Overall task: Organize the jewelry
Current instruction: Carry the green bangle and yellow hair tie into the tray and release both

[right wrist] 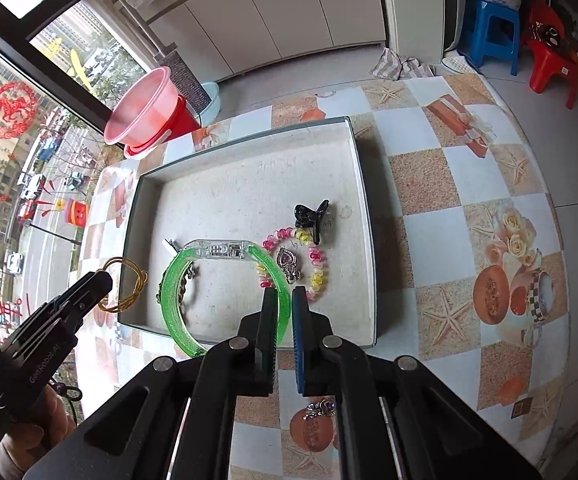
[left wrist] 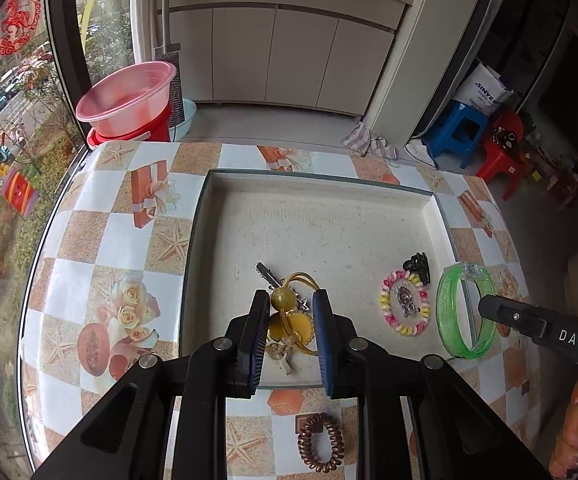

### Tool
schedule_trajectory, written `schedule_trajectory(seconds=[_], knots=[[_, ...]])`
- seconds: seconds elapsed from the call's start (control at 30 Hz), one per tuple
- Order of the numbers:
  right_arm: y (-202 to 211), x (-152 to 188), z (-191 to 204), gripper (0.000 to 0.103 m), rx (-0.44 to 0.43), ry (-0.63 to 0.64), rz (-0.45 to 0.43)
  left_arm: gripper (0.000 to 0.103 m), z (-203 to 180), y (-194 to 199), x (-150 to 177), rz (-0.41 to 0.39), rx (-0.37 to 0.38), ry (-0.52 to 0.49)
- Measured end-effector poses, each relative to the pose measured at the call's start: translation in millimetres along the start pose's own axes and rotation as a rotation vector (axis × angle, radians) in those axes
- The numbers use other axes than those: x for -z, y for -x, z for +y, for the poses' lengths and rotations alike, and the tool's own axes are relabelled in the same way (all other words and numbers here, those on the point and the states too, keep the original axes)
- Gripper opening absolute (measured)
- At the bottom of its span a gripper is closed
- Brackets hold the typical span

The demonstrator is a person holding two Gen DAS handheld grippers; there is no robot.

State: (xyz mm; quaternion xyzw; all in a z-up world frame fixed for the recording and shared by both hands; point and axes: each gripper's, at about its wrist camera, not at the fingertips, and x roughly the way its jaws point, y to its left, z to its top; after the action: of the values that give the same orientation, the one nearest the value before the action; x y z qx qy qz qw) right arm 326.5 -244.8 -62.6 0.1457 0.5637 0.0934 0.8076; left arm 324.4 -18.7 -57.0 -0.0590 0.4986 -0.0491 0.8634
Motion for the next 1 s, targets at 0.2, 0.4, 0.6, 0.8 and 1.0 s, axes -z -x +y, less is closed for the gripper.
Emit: schedule_trajectory(seconds=[0.2,0.4,0.6,0.8,1.0], knots=[[-28.2,-21.9,-0.1,0.007,0.014,0.003,0.018,0.035,0.9,-36.8,-7.5,0.042,-0.04,0.001],[-55.9,-34.3,3.5,0.007,0.02,0.02,0.045,0.035,3.9,-62.5,-9.9,0.067,-0.079,0.007],[-76.3,-42.4,12.1,0.007,0.052,0.055,0.048,0.035,4.3,-77.6,-11.0,0.082,-0.104,-0.013],[-91.4,-45.8,21.6,0.007,0.083,0.102,0.06,0.036,-1.3,-88.3,-5.3,0.09,-0.167,-0.064],[-99.0,-44.0,26.0,0.01,0.079,0.136,0.075,0.036,-6.7,-92.8,-0.1,0.094,-0.196,-0.101]])
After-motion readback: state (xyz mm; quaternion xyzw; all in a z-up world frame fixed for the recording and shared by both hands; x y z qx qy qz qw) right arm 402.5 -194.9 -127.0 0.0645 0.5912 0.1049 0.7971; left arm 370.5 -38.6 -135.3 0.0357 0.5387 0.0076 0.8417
